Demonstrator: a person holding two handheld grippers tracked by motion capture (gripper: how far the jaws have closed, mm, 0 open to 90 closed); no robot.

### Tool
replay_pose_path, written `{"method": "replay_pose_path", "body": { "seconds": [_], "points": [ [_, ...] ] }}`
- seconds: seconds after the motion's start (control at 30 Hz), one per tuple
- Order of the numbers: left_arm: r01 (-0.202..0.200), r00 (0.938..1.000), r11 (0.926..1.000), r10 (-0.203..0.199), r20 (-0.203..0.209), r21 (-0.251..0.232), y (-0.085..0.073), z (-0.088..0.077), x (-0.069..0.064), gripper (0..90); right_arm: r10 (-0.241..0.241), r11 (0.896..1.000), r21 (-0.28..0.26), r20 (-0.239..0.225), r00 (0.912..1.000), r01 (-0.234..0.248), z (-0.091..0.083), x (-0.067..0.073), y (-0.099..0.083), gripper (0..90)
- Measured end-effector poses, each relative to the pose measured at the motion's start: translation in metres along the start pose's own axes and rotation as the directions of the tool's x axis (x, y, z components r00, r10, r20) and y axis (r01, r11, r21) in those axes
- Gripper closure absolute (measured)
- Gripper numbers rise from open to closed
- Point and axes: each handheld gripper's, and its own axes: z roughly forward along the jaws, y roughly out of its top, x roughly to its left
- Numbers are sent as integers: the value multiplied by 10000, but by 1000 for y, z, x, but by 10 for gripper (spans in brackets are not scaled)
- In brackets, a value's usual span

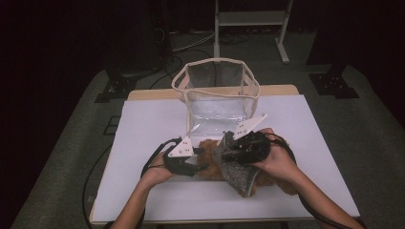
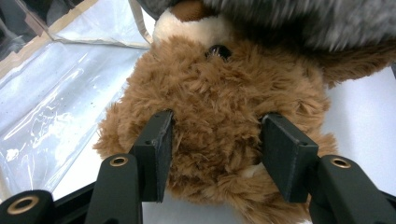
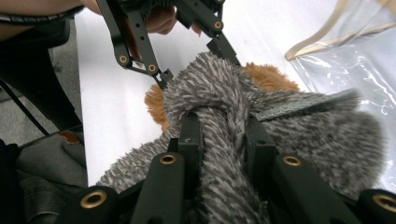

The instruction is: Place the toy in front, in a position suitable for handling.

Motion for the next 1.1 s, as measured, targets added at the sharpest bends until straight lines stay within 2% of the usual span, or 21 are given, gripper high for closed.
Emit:
{"method": "replay_pose_path", "body": {
  "seconds": [0.1,0.17,0.27,0.3,0.37,0.47,0.57,0.67,0.7,0.73,0.77,0.9,1.1],
  "points": [
    [69,10000,10000,-68,36,-50,-1,-2,1,460,121,9998,142,-23,9999,-120,7,-5,-4,727],
    [39,9998,10000,-38,175,-88,-2,-6,2,457,359,9993,79,28,9994,-359,7,-14,-9,727],
    [18,9991,10000,-15,433,-66,-3,-10,2,448,497,9987,78,81,9987,-497,6,-19,-12,727],
    [-22,9990,10000,23,439,-35,-3,-10,1,444,741,9972,41,100,9972,-742,6,-24,-15,726],
    [11,9992,9999,-17,405,146,-6,-8,1,443,888,9960,28,126,9960,-888,5,-27,-19,726],
    [-1,9994,9998,-6,360,177,-7,-5,1,443,933,9956,8,150,9955,-934,4,-27,-21,726],
    [-51,9995,9998,45,319,191,-6,-1,0,442,874,9962,-37,92,9961,-874,3,-22,-18,726],
    [-7,9995,9999,2,331,157,-5,-1,0,443,489,9987,-144,-11,9988,-489,2,-13,-7,726],
    [-16,9994,9999,10,350,160,-5,0,0,445,114,9998,-136,-120,9999,-115,5,-9,4,726],
    [-16,9994,9999,10,350,160,-5,0,0,445,114,9998,-136,-120,9999,-115,5,-9,4,726],
    [-20,9993,9998,13,366,176,-5,-1,0,445,-153,9998,-96,-108,9998,152,10,-6,11,726],
    [2,9992,9998,-10,400,190,-6,0,-1,446,-231,9997,95,-118,9997,232,19,-7,18,726],
    [-23,9987,9998,13,517,185,-7,0,-1,449,-146,9999,-32,62,9999,146,12,-16,25,726]
  ]
}}
